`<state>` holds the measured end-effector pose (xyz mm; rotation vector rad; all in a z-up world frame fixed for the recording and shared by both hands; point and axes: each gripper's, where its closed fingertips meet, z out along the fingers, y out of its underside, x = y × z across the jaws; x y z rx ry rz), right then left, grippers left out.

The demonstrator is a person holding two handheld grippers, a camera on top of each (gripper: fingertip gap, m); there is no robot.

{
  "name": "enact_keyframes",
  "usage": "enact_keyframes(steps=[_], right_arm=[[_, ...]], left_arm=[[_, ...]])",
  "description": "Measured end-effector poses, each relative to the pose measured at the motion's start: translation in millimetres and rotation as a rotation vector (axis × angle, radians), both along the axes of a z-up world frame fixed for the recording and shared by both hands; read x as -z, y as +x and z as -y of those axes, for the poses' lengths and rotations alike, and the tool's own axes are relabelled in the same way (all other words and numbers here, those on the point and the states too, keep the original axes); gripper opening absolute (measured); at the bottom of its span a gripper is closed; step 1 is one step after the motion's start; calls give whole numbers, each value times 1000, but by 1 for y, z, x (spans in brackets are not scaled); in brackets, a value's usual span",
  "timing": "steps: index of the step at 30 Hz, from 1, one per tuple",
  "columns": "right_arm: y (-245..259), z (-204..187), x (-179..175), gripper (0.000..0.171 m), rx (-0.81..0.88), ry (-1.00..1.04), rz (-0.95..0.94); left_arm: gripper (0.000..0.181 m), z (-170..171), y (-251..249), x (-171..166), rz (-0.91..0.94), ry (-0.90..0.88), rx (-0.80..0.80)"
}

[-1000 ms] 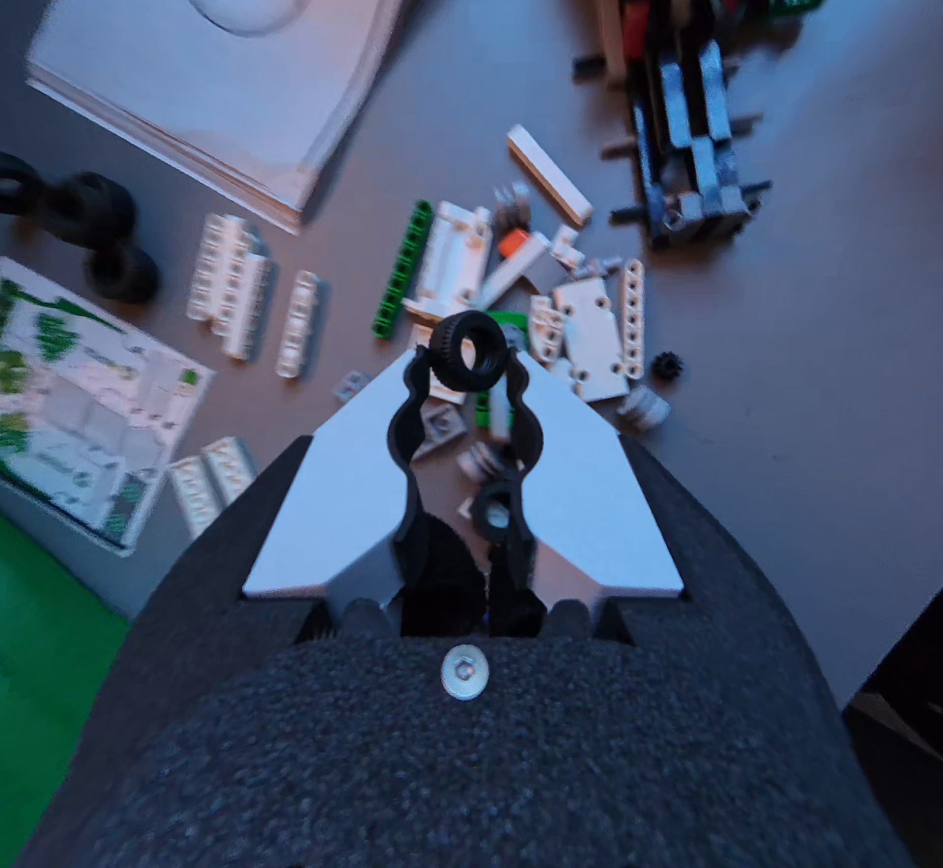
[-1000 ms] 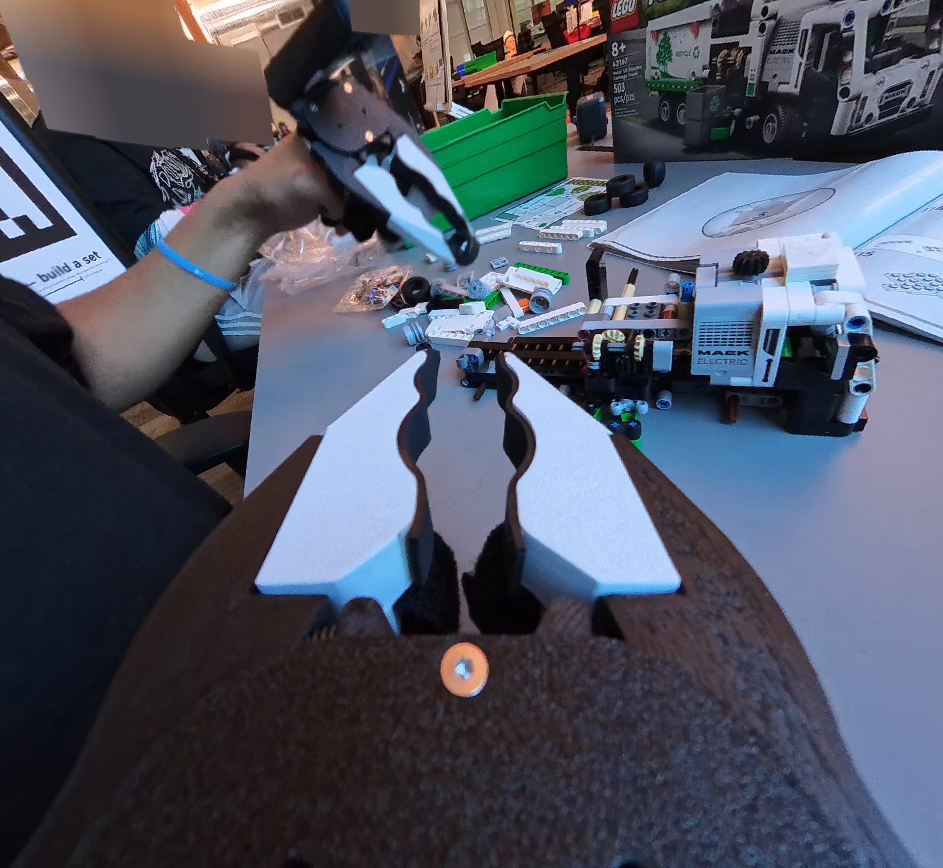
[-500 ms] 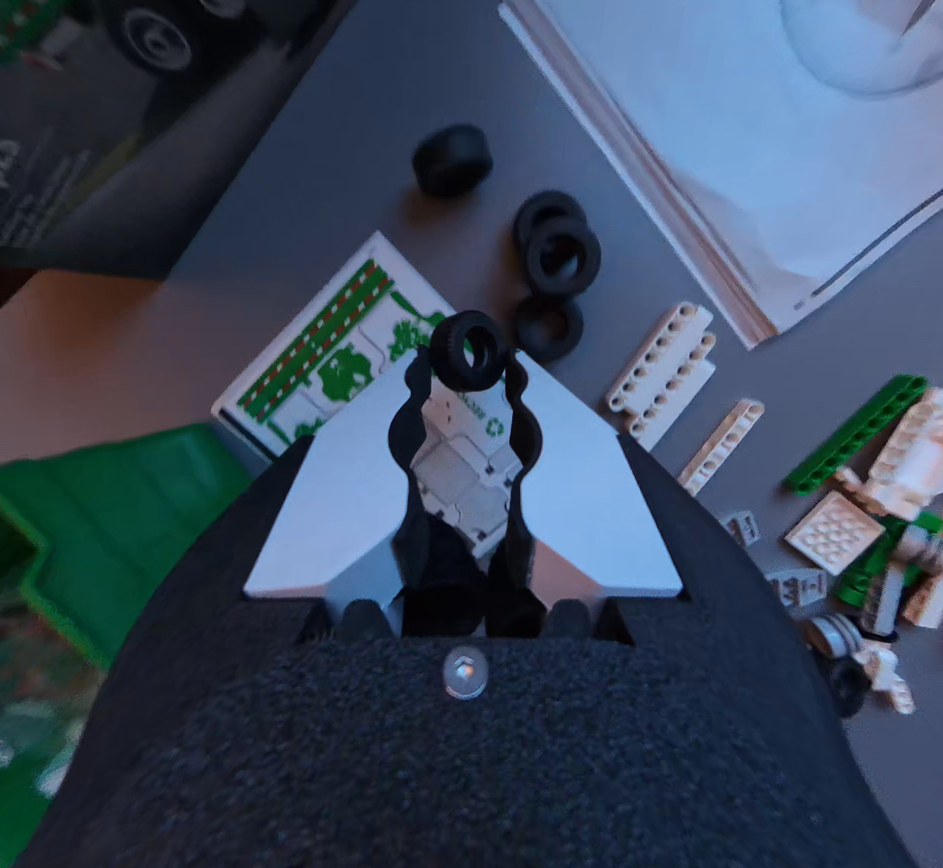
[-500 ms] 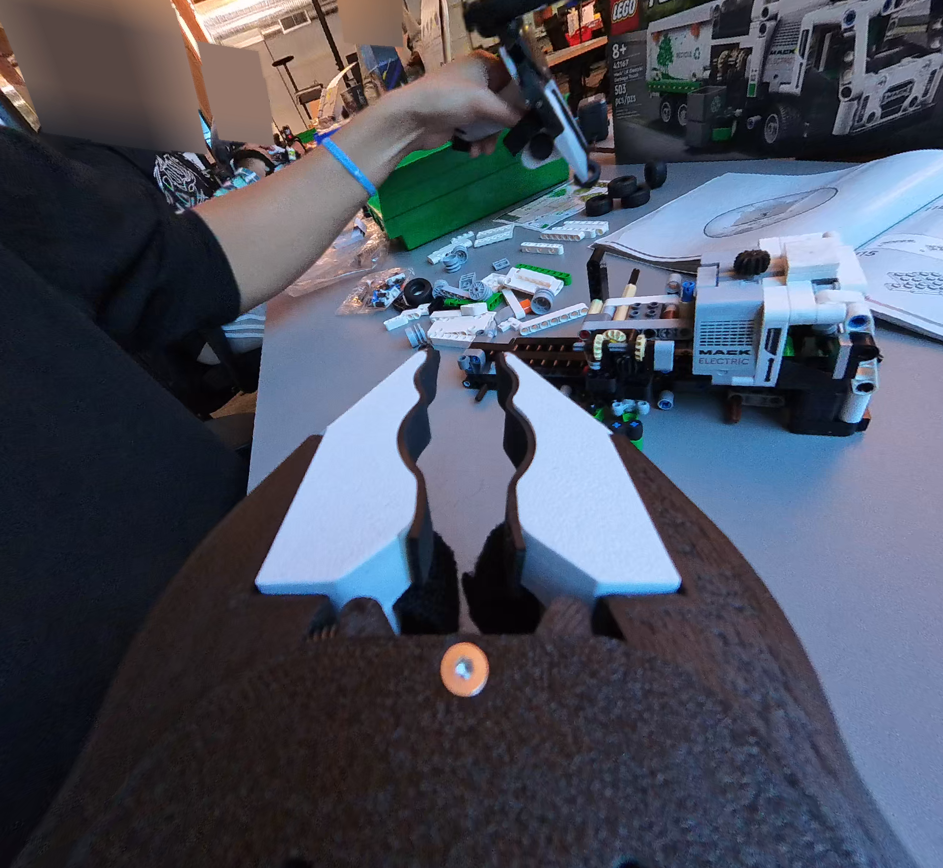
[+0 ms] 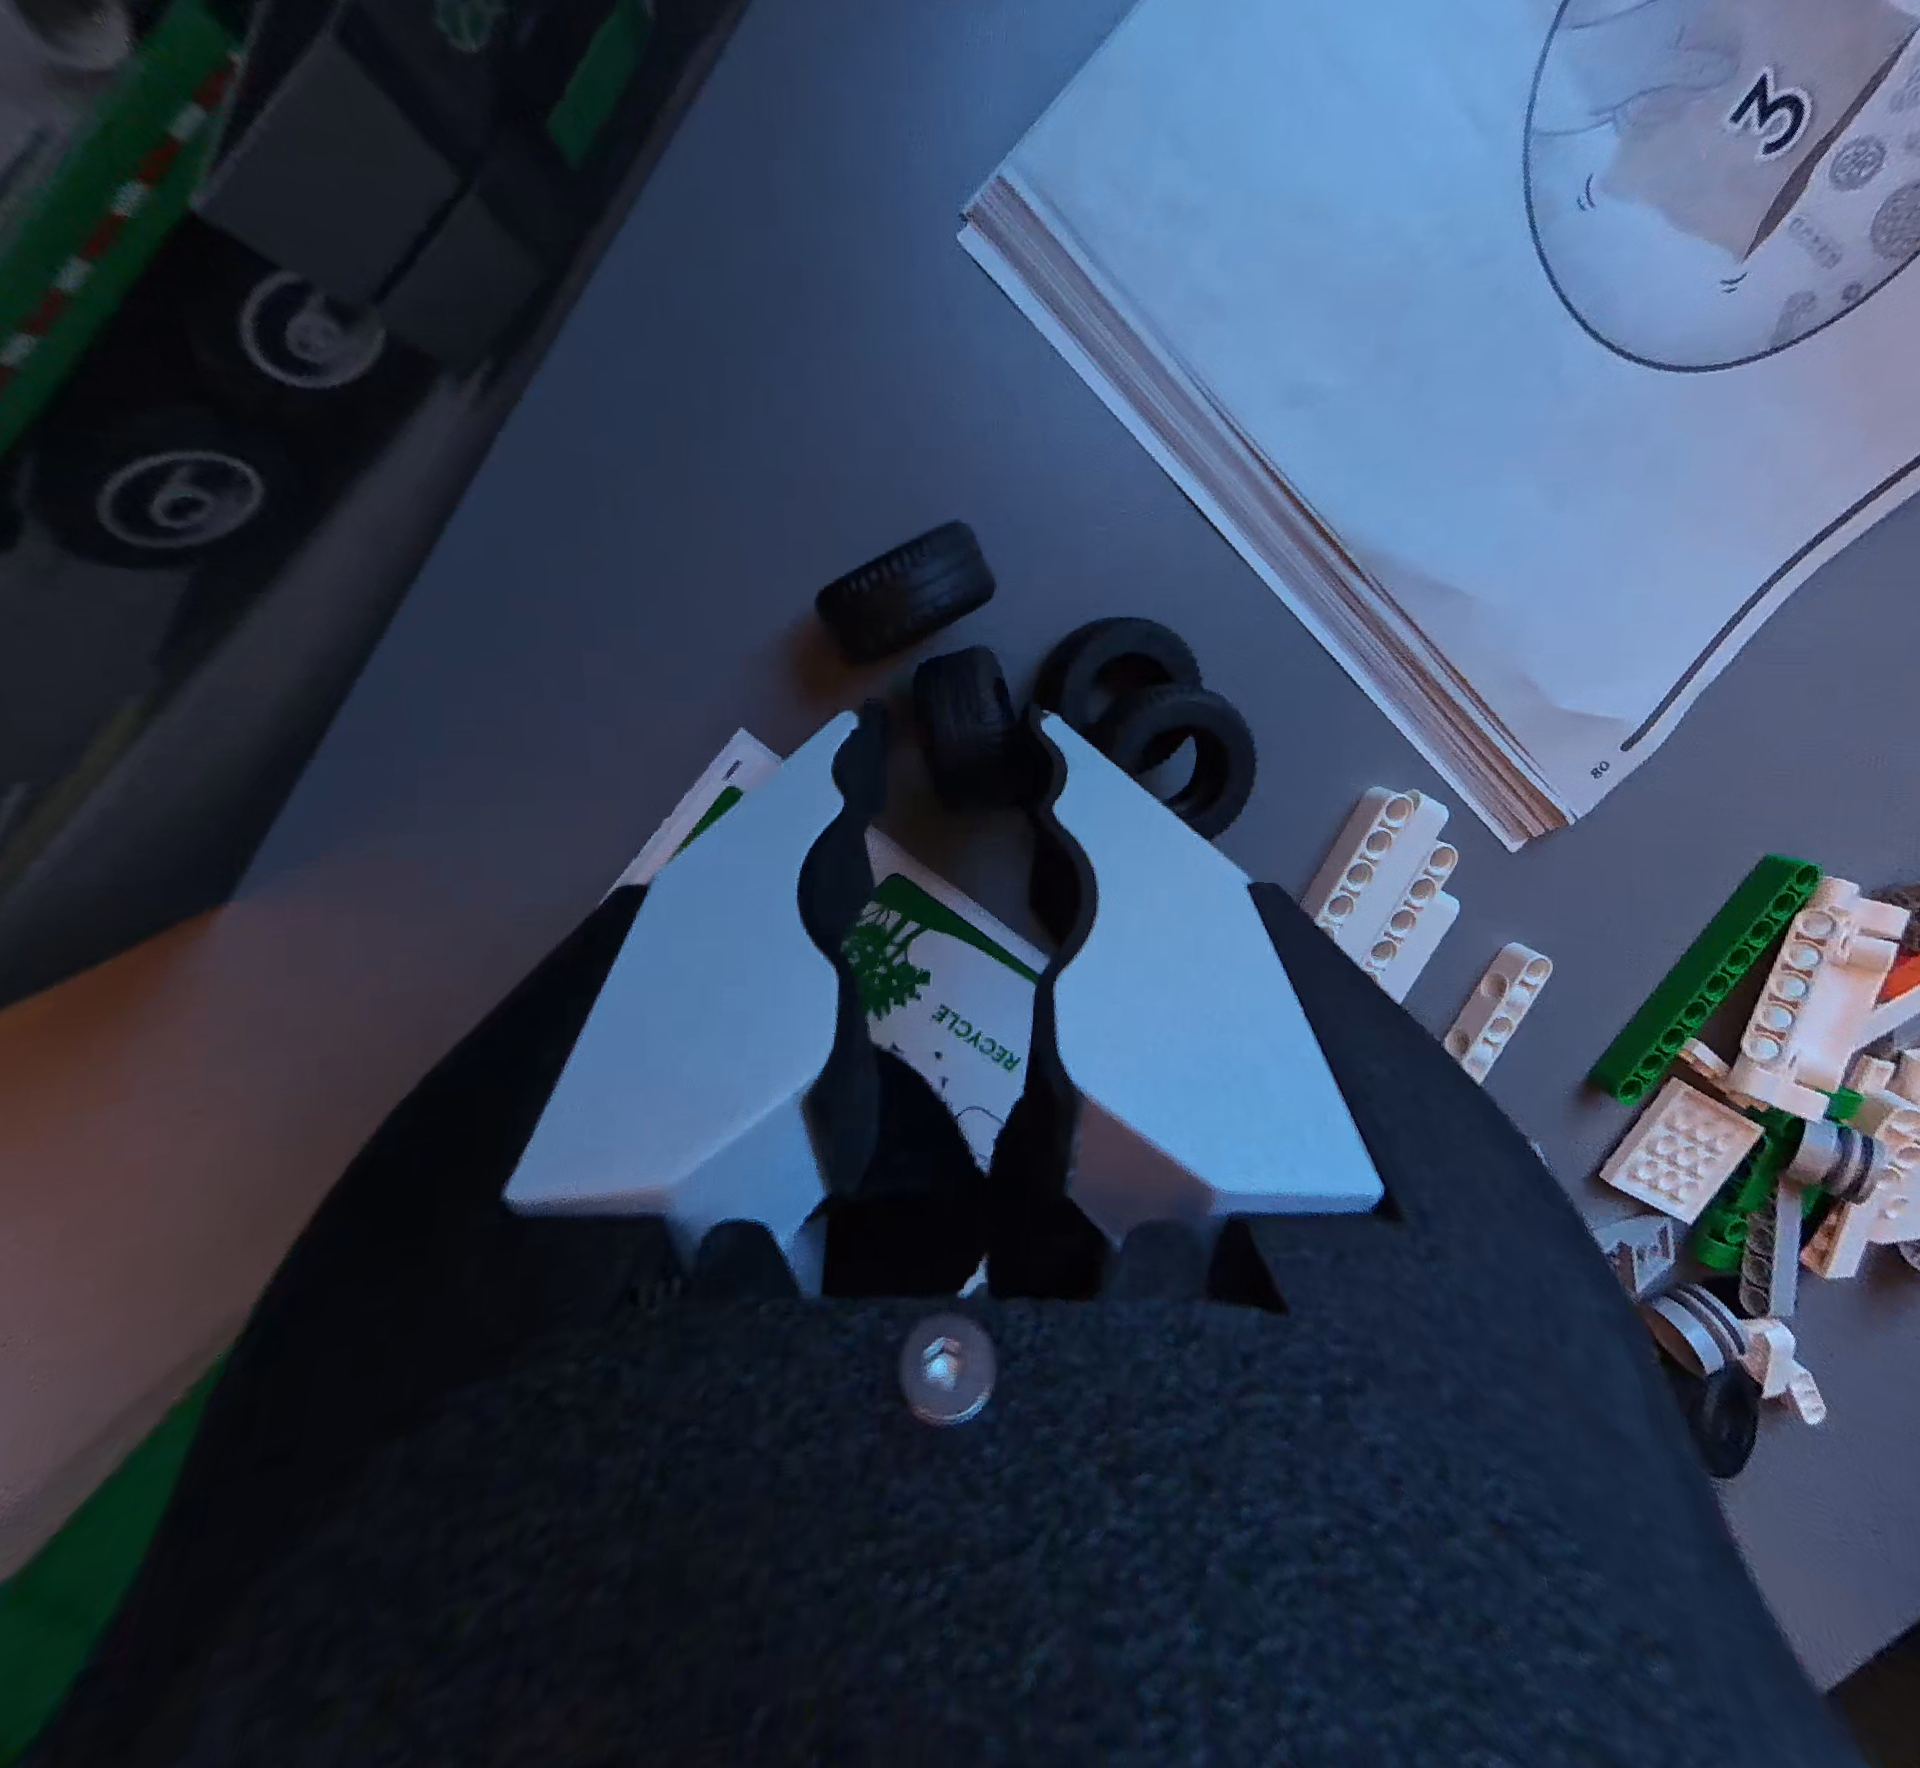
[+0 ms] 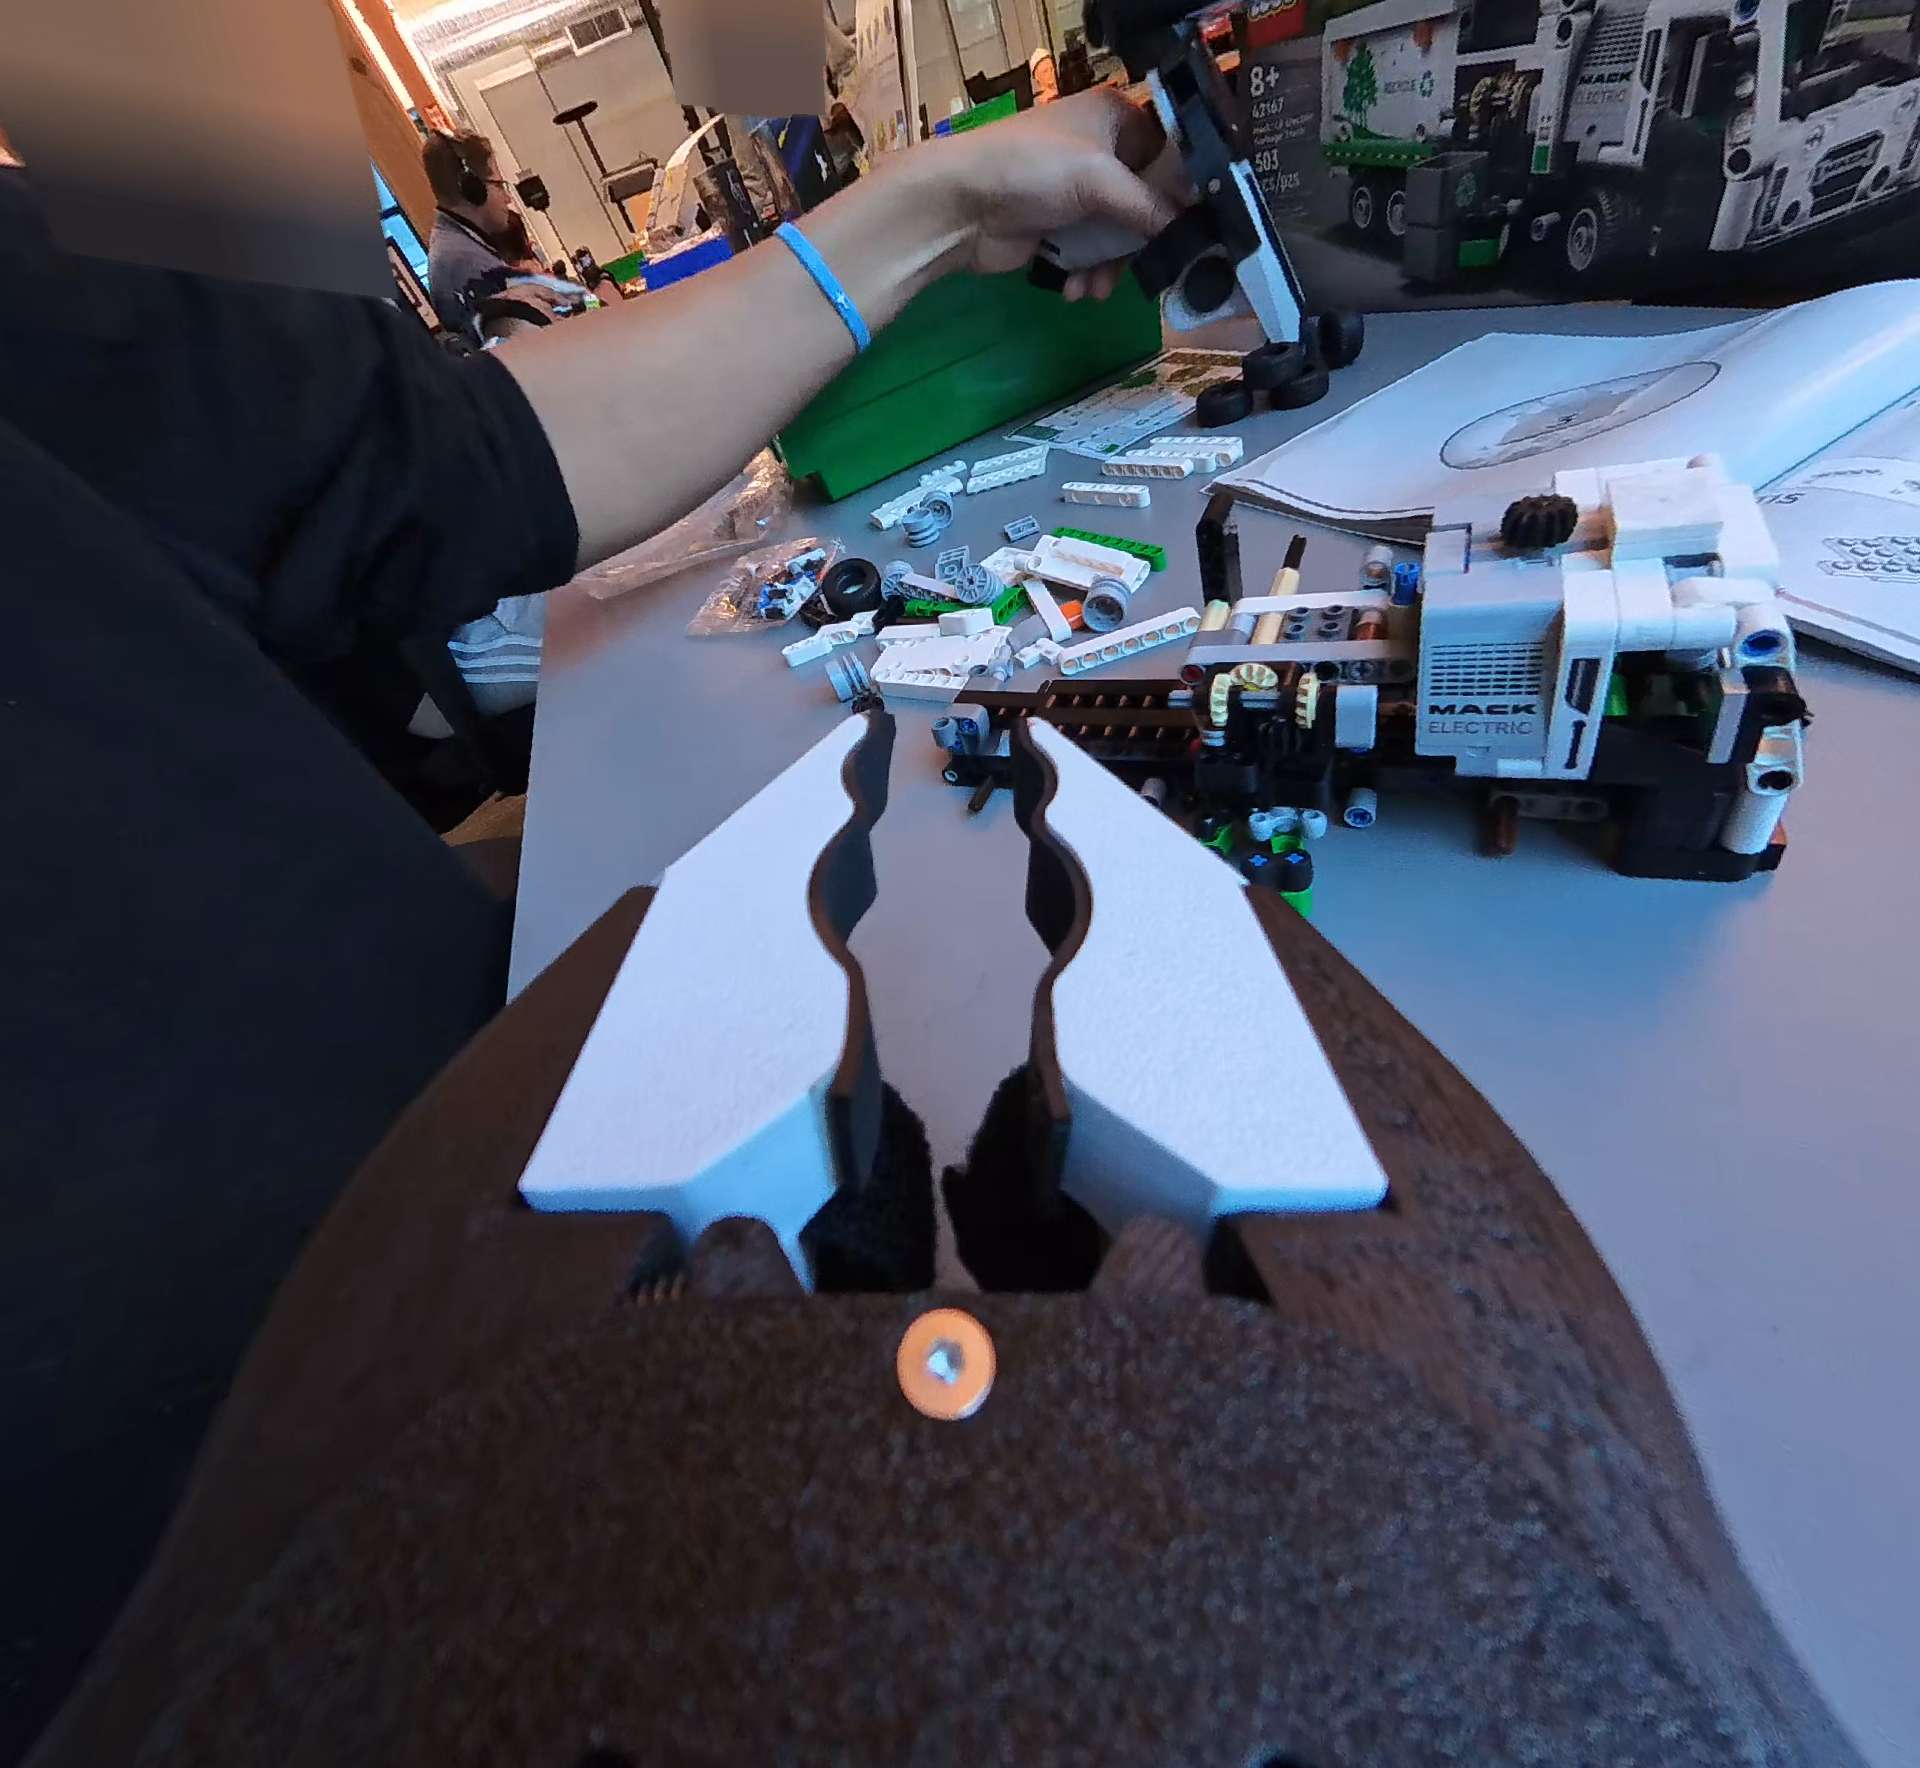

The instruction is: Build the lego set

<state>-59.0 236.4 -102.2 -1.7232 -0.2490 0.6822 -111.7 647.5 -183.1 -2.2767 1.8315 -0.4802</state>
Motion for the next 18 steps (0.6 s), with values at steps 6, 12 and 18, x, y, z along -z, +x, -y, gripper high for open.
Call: enact_keyframes(steps=[6,12,18], right_arm=[[0,0,0,22,-2,3,1],[-1,1,-2,22,-4,9,-7],[-1,0,0,23,-9,-1,-4]], left_arm=[[36,-2,-13,-28,75,47,-17],[43,50,-59,-59,138,97,-17],[46,161,-124,-49,206,42,6]])
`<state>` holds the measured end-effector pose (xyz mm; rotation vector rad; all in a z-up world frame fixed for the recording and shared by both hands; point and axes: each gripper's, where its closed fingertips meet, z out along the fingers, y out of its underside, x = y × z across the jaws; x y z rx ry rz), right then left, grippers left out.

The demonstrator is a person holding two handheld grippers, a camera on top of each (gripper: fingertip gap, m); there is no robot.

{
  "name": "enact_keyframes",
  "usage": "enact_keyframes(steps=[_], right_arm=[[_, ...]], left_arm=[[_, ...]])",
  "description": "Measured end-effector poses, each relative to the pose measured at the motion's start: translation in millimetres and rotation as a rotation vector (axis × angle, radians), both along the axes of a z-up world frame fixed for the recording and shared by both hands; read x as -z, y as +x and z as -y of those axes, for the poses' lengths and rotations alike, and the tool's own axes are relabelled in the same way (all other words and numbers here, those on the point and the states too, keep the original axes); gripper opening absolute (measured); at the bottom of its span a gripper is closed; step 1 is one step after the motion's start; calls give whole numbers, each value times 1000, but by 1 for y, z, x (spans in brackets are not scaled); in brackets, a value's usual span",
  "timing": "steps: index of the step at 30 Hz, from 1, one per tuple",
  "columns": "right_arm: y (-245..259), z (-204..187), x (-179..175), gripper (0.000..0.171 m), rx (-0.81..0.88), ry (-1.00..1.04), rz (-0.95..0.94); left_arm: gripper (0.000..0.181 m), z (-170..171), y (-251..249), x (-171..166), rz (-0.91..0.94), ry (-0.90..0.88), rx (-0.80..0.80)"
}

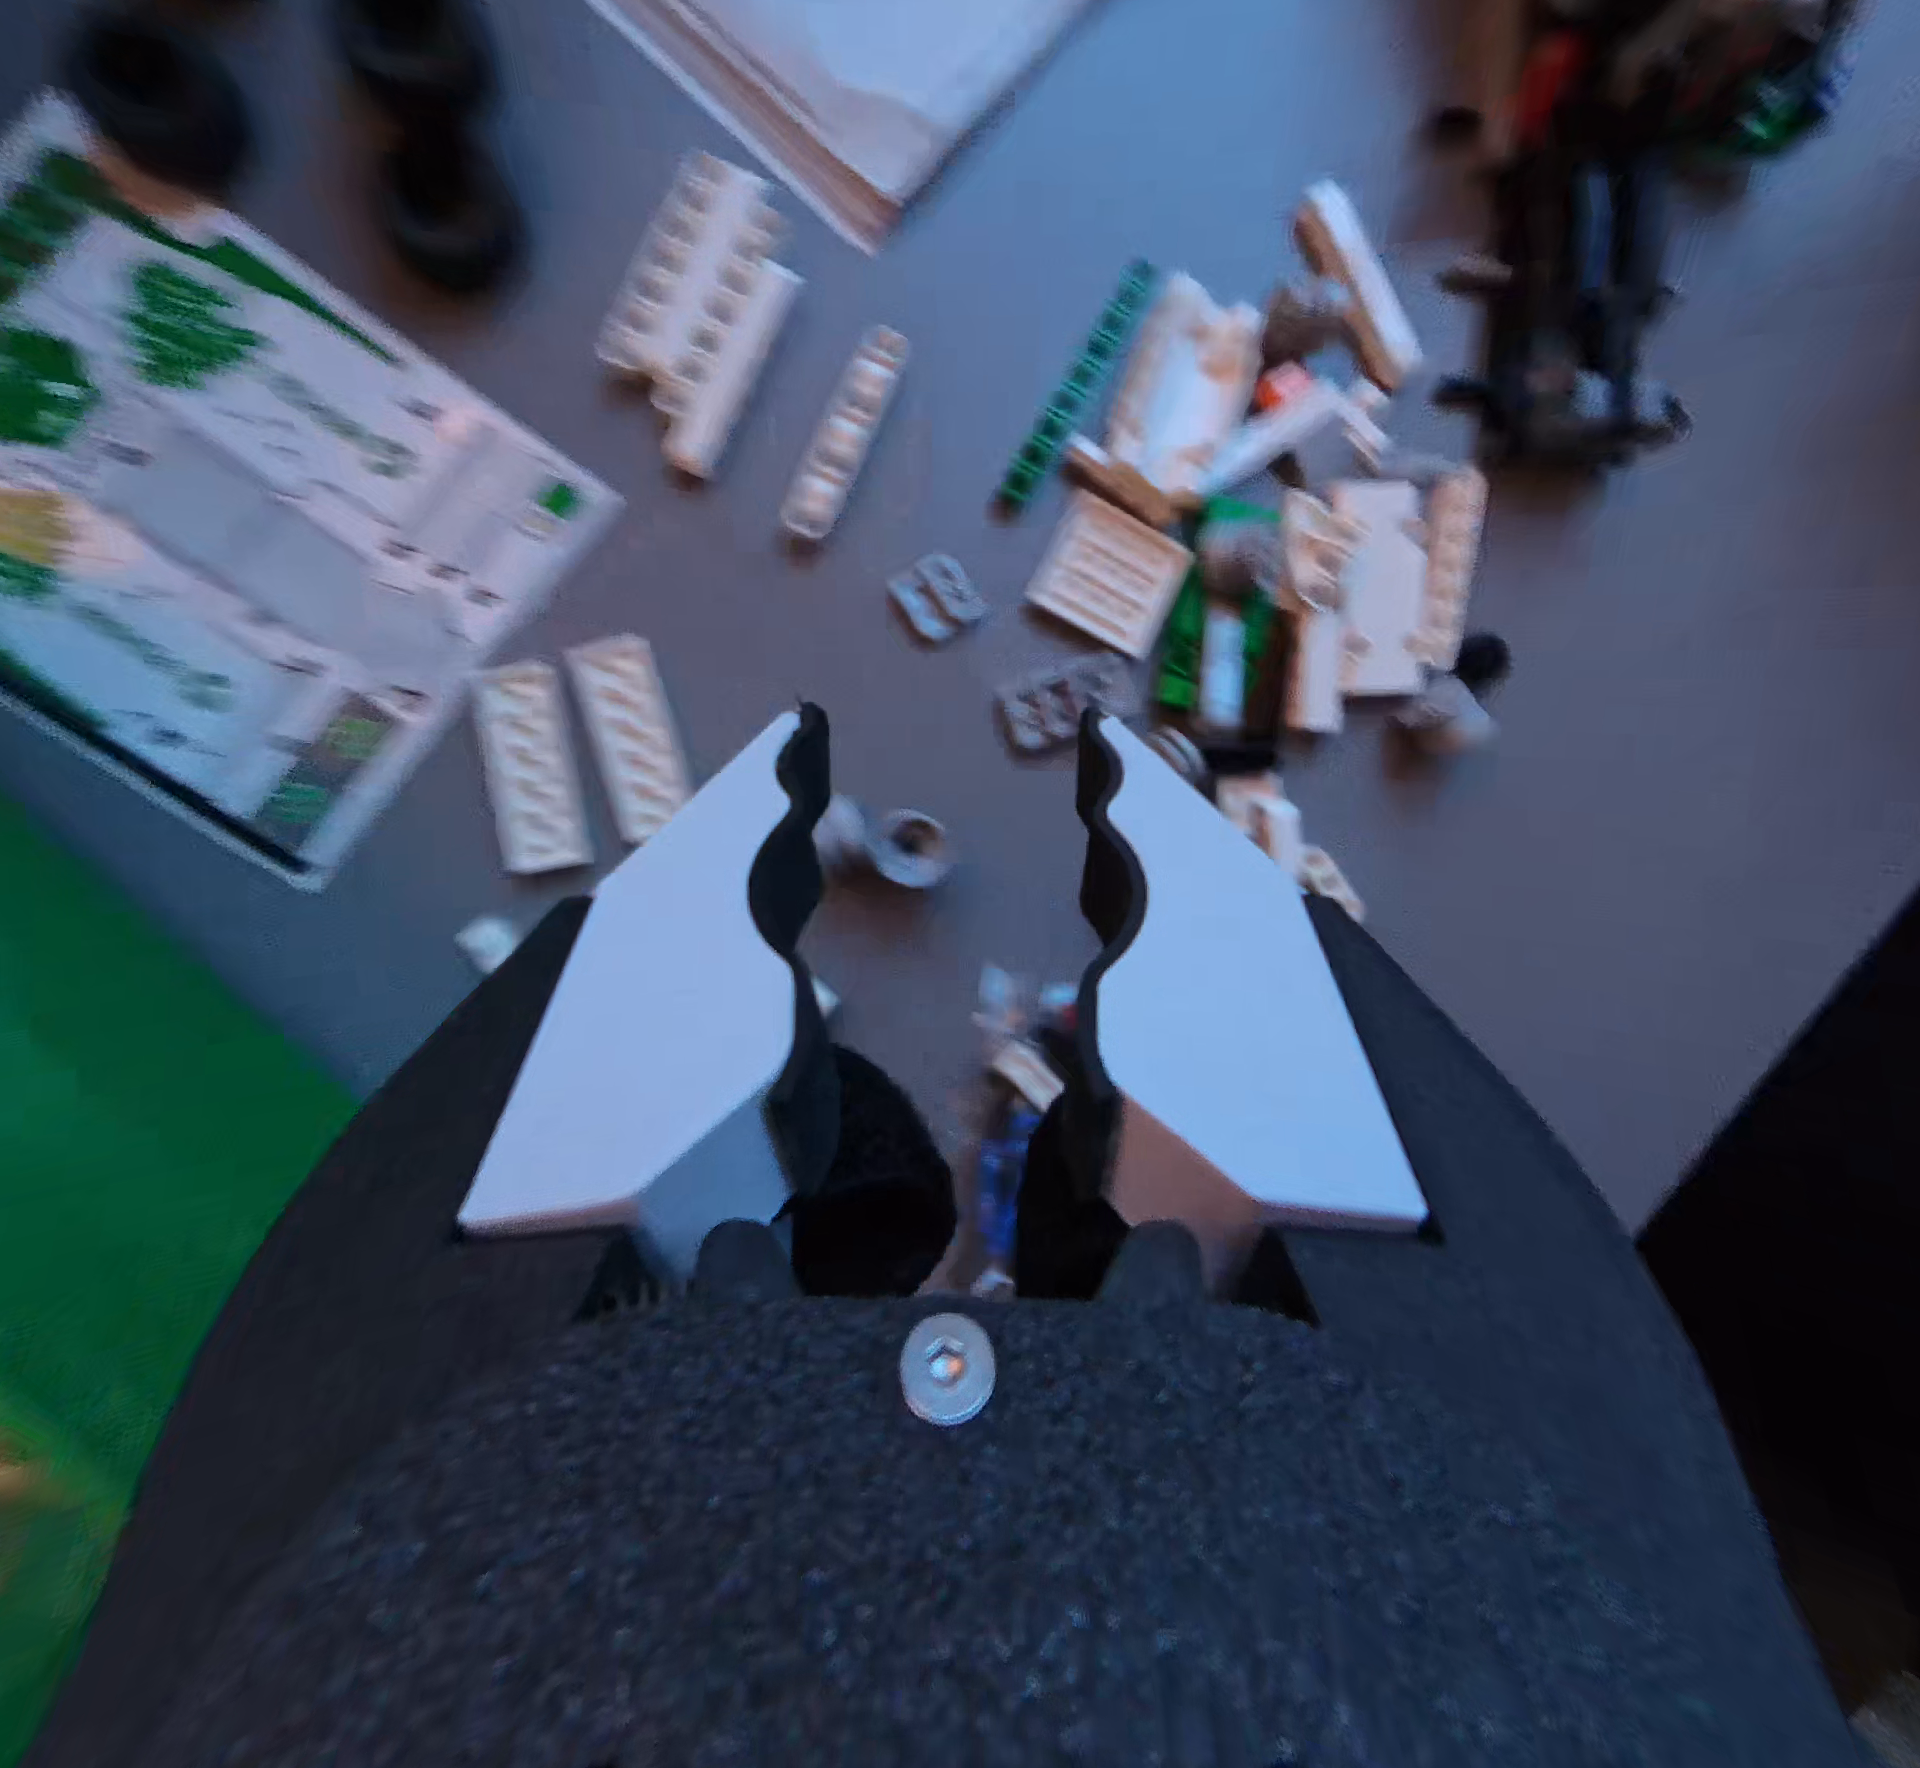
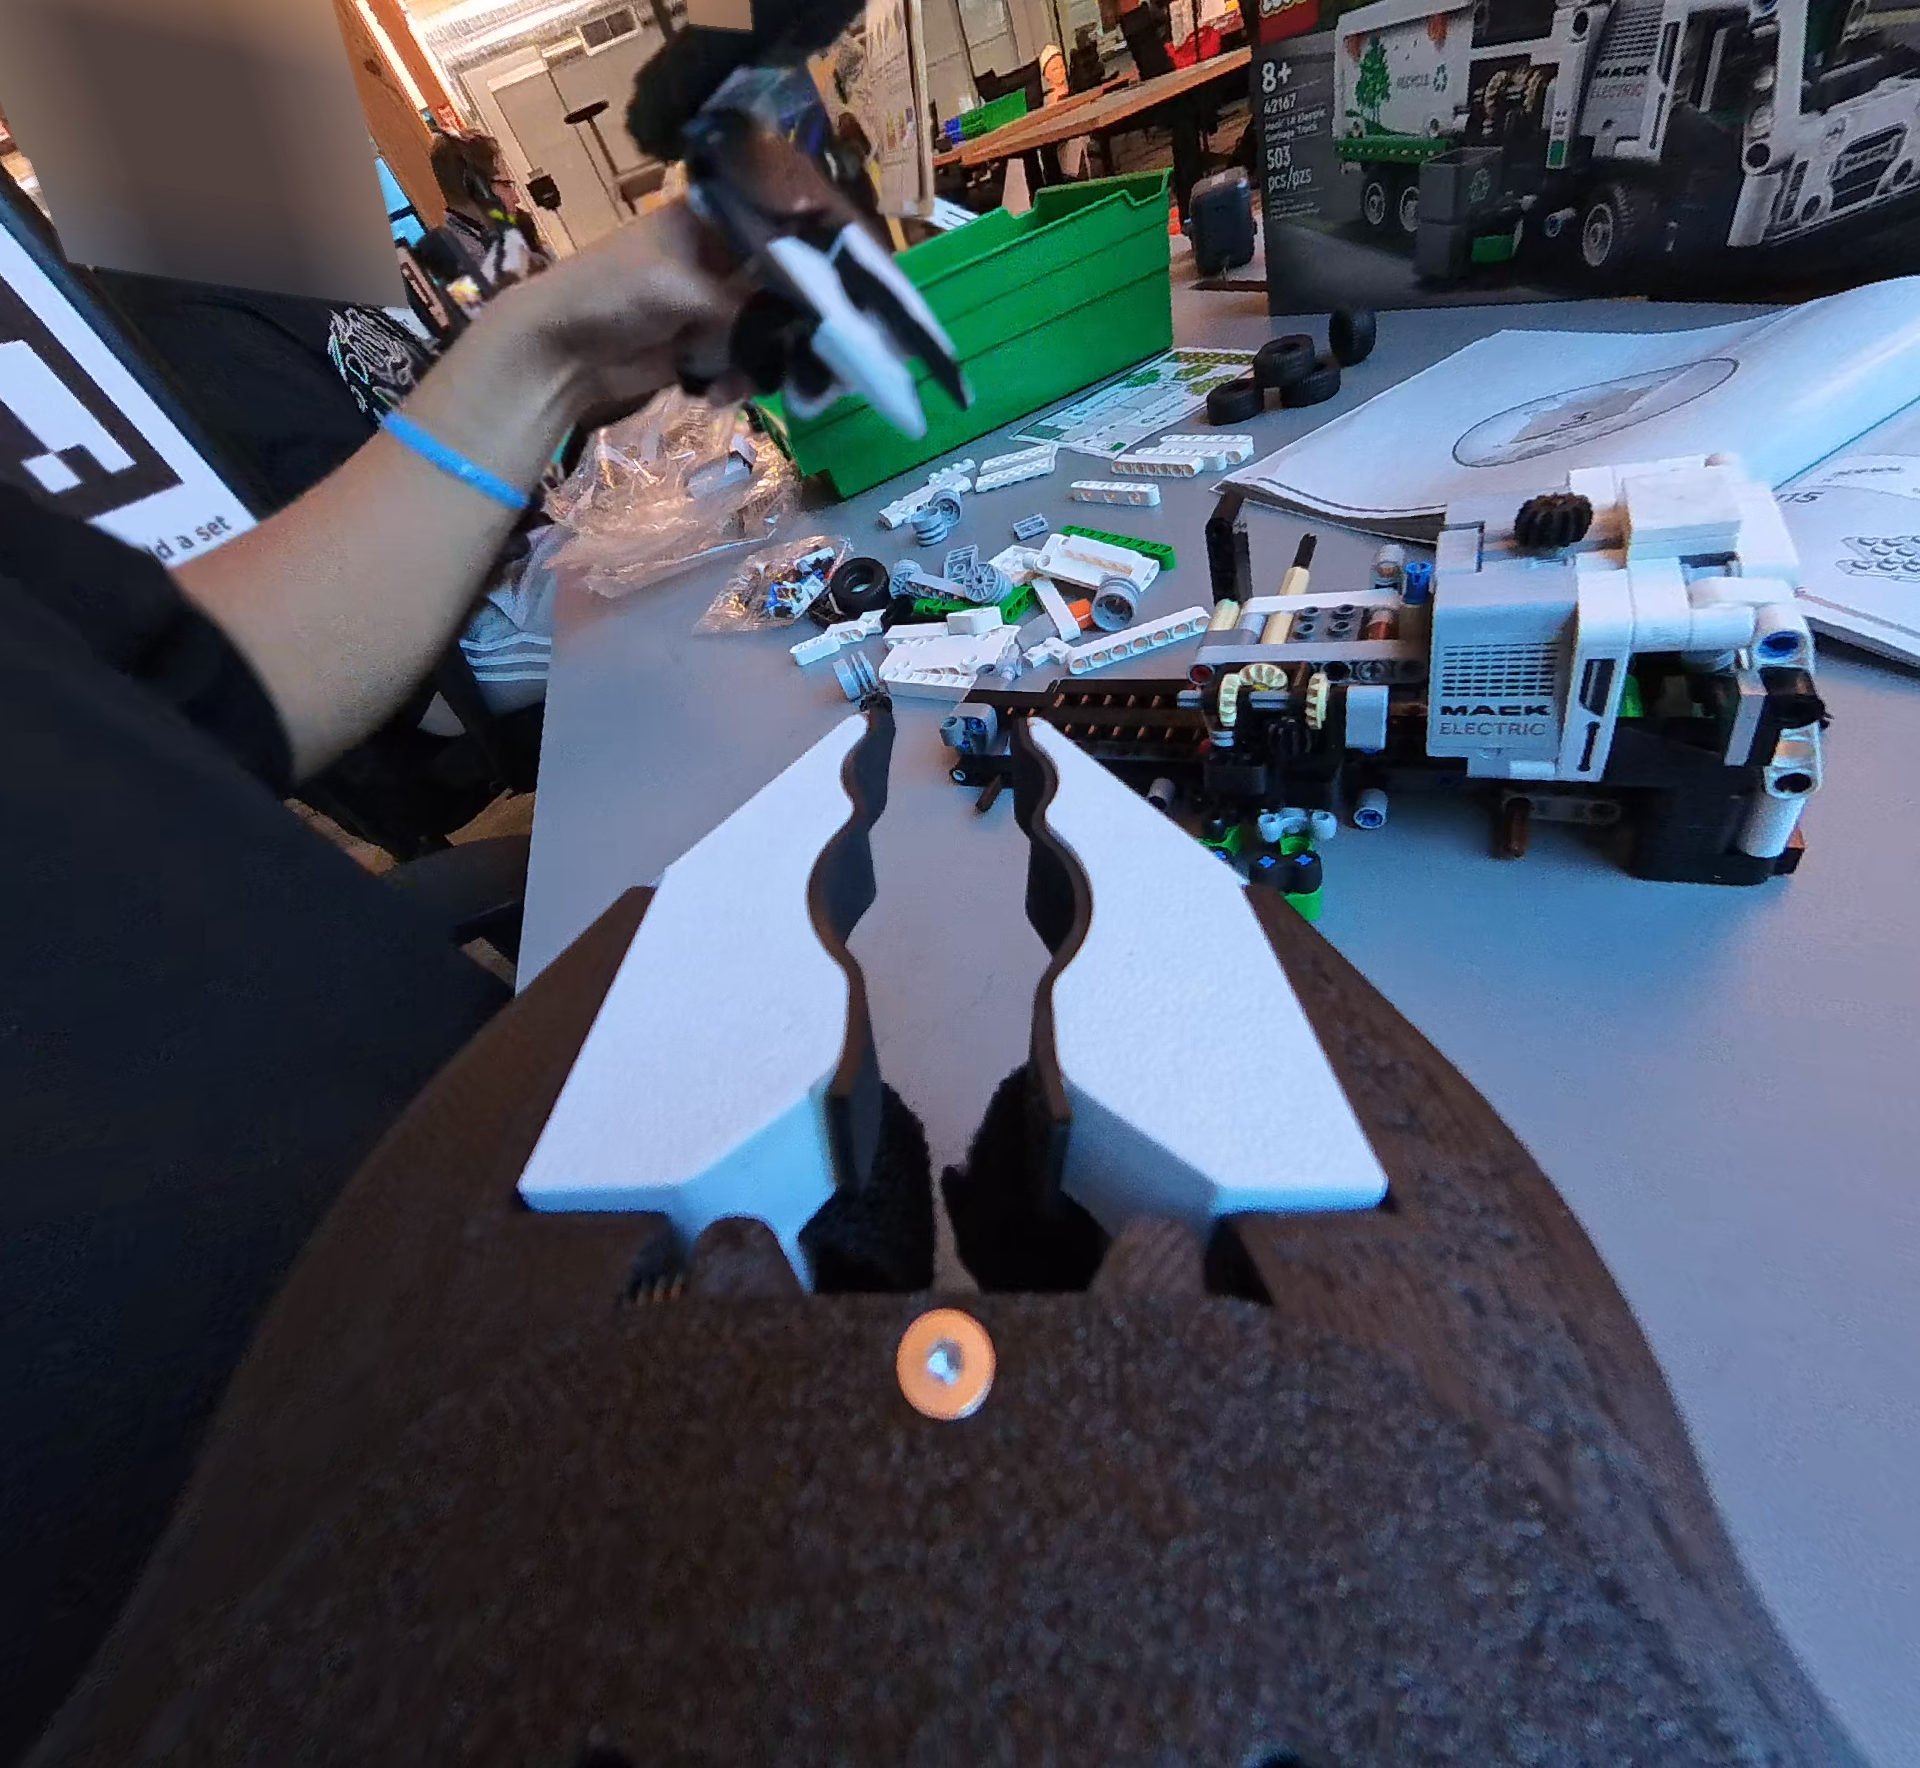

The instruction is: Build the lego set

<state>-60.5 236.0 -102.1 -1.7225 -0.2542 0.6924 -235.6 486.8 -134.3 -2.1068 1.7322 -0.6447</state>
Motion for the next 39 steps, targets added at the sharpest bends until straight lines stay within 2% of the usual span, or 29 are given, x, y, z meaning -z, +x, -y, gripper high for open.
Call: enact_keyframes(steps=[3,5,11,13,15,19,22,24,26,28,32,39], right_arm=[[0,0,0,23,0,-1,-1],[0,0,0,23,-1,-1,1],[1,0,0,22,3,2,-5],[1,0,-1,23,4,3,-4],[0,0,0,23,2,1,-1],[1,0,-1,23,5,3,-6],[1,0,0,23,3,1,-7],[0,0,0,23,3,4,-3],[0,0,0,23,3,4,-3],[1,0,-1,23,5,7,-6],[2,1,-2,23,5,8,-21],[1,1,-1,23,2,5,-15]], left_arm=[[46,48,-20,17,-15,9,69],[48,63,-29,30,-67,18,78],[48,77,-32,49,-90,63,62],[39,78,-29,52,-72,62,58],[29,81,-25,51,-45,53,61],[29,80,-18,34,19,47,66],[29,57,1,4,95,64,58],[29,19,19,-8,71,120,-8],[29,-26,39,-6,0,180,-93],[29,-56,63,5,-38,132,-140],[29,-70,108,23,-14,-27,-117],[29,-86,128,50,-100,26,-200]])
